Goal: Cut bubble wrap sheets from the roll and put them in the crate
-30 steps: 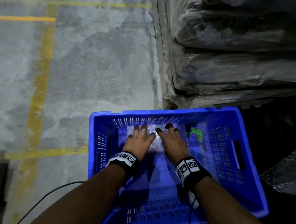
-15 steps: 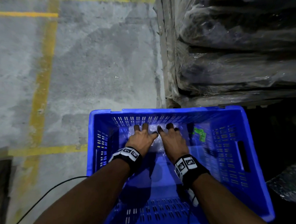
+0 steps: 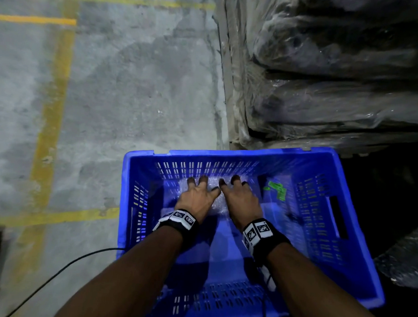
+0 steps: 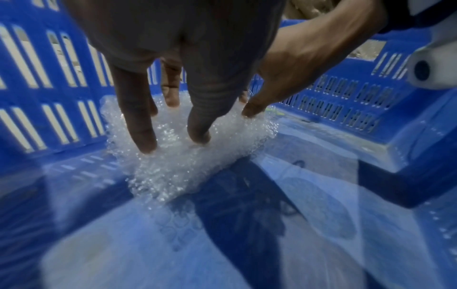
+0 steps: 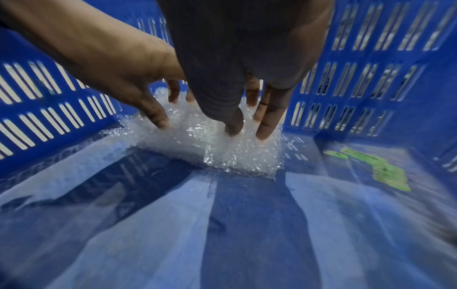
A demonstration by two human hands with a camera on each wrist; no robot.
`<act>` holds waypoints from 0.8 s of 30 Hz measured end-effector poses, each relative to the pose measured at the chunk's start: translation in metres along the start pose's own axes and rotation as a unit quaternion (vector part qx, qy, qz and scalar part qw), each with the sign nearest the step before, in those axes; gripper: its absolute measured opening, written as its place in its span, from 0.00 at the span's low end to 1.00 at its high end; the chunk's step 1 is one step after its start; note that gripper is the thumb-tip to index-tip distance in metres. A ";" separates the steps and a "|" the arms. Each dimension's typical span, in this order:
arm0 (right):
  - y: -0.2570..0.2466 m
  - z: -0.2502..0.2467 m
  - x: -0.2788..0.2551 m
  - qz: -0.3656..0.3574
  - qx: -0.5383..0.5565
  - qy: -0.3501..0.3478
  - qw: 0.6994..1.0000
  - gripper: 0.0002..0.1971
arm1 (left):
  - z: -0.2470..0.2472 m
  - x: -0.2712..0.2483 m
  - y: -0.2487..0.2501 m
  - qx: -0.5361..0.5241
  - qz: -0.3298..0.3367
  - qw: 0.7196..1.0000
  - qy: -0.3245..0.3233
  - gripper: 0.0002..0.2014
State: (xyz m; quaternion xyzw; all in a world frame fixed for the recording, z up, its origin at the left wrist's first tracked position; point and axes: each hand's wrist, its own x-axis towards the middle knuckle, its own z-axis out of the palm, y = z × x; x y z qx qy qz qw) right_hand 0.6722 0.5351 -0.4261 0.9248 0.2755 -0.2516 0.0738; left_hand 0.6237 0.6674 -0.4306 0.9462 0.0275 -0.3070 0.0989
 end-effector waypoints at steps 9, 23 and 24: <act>0.013 0.004 -0.027 -0.010 0.025 -0.017 0.999 0.33 | -0.004 -0.026 0.006 -0.018 0.034 0.999 0.003 0.24; 0.020 -0.027 -0.036 -0.009 0.030 0.039 0.999 0.23 | -0.008 -0.047 0.015 0.024 0.029 0.998 0.054 0.29; 0.022 -0.031 -0.036 0.001 0.042 0.052 0.998 0.21 | -0.012 -0.049 0.016 0.026 0.029 0.998 0.058 0.29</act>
